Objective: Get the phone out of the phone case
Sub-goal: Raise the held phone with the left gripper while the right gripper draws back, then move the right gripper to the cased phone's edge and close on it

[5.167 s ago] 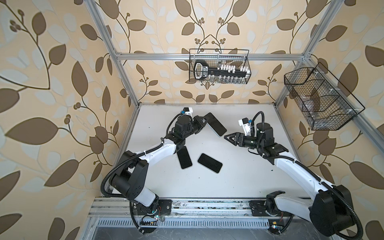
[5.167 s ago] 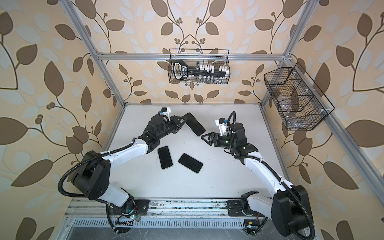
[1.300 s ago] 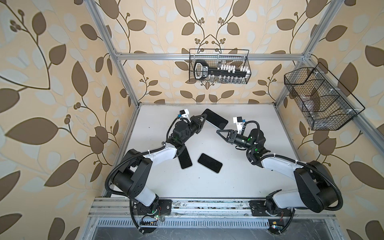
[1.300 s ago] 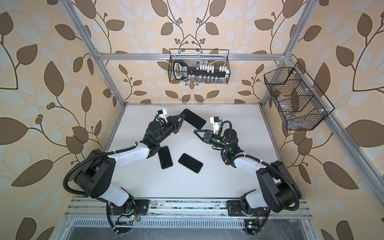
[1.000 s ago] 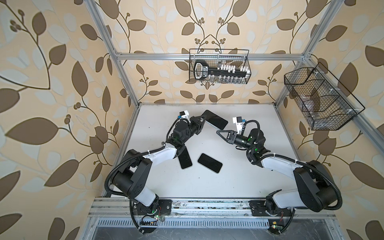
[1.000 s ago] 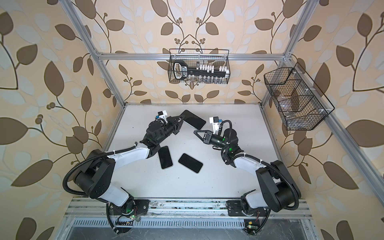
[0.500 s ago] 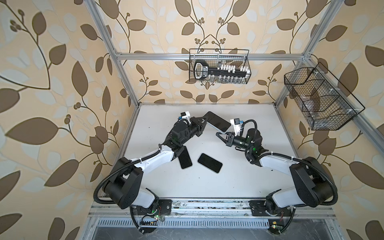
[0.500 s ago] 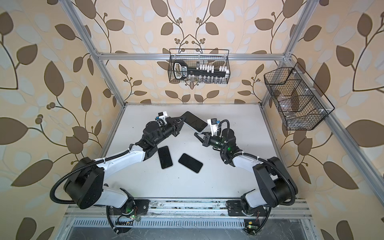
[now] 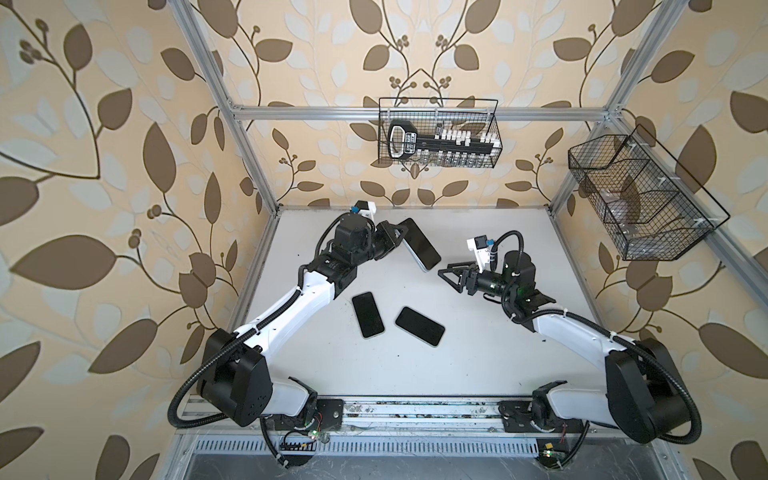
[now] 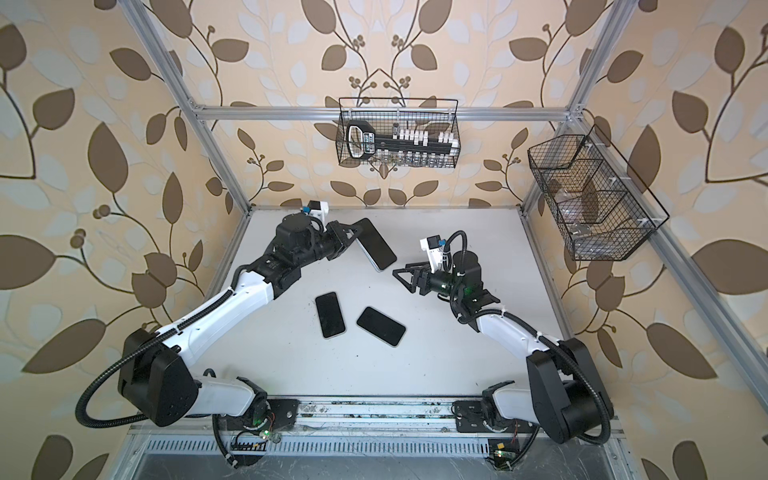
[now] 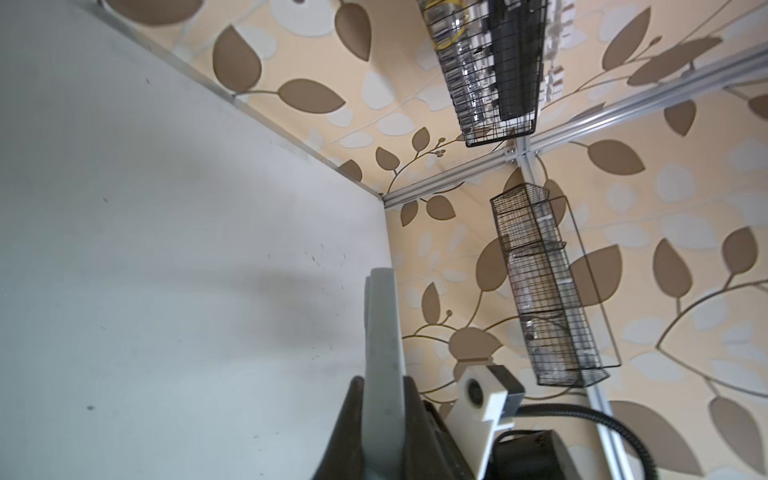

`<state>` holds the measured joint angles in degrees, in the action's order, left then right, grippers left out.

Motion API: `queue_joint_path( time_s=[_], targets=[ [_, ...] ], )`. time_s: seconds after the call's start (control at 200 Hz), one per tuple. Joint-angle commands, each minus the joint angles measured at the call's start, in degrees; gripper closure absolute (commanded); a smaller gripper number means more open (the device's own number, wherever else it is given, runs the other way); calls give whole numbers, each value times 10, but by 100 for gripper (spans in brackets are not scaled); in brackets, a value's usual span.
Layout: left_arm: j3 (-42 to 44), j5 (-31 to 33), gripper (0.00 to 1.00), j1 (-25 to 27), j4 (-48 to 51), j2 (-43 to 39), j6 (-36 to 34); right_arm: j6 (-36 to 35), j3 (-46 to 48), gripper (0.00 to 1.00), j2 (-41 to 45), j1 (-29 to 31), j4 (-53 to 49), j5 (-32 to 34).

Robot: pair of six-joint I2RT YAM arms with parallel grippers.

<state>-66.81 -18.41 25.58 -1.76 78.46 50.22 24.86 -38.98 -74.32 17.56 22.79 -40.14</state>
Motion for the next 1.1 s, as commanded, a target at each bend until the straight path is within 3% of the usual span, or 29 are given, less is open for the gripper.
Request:
queue_joint_path(
  time_s=[0.0,0.025,0.055,0.285,0.385,0.46,0.61,0.685,0.875,1.095],
  targets=[
    [-55,-70,100,-19,92,-35,-156,-106,-49,16,24,-4,-141,-26],
    [-57,-95,100,-27,87,-34,-168,-117,-57,5,26,-4,-156,-25],
    [-58,-111,100,-35,86,-34,-177,-126,-64,0,32,-5,-170,-23],
    [-88,-192,100,-84,132,-26,-240,-157,-109,0,44,-4,-216,-16],
    [-102,-234,100,-89,149,-19,-276,-245,-133,0,49,9,-275,7],
    [-105,-257,100,-92,145,-16,-291,-270,-142,0,58,13,-303,45],
    [-111,-356,100,-93,118,9,-330,-277,-176,0,51,4,-347,14],
    [-124,-402,100,-93,115,32,-348,-320,-201,0,38,2,-385,-43],
    [-139,-418,100,-92,87,76,-357,-422,-279,10,-19,9,-528,-82],
    [-132,-412,100,-92,38,82,-332,-461,-314,28,-83,23,-577,-96]
  ],
)
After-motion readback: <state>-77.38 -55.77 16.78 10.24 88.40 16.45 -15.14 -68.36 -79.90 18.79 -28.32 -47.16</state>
